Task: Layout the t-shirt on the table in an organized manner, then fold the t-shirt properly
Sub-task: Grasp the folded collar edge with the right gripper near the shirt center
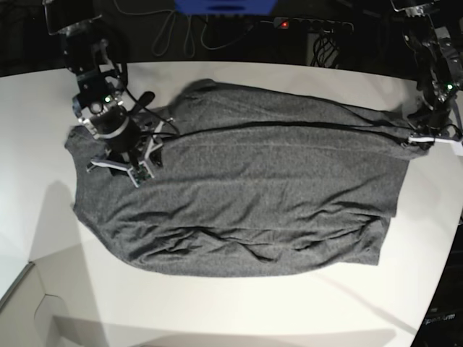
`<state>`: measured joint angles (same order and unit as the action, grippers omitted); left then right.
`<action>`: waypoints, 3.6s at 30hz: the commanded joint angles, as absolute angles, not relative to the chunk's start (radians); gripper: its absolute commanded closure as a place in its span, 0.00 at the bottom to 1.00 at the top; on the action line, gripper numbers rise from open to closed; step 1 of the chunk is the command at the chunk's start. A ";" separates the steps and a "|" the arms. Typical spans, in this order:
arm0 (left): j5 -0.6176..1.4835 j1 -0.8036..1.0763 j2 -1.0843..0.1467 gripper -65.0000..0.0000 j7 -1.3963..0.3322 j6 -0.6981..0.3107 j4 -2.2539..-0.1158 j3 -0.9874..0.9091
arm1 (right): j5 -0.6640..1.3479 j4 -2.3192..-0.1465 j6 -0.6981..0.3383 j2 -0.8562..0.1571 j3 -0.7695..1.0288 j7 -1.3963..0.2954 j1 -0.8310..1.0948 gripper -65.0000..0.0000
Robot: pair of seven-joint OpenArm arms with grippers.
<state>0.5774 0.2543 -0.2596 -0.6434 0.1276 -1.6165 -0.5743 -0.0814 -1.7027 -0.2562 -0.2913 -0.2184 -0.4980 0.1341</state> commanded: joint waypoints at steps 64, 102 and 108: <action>0.578 0.245 -0.257 1.00 -0.618 0.128 -1.633 -0.582 | -0.154 -1.701 -0.458 -0.326 -0.223 -0.490 0.074 1.00; 0.578 0.245 -0.257 1.00 -0.616 0.128 -1.633 -0.582 | -0.154 -1.603 -0.460 -0.332 -0.335 -0.486 0.022 0.45; 0.578 0.245 -0.257 1.00 -0.616 0.128 -1.633 -0.582 | -0.154 -1.572 -0.460 -0.332 -0.335 -0.484 0.018 0.45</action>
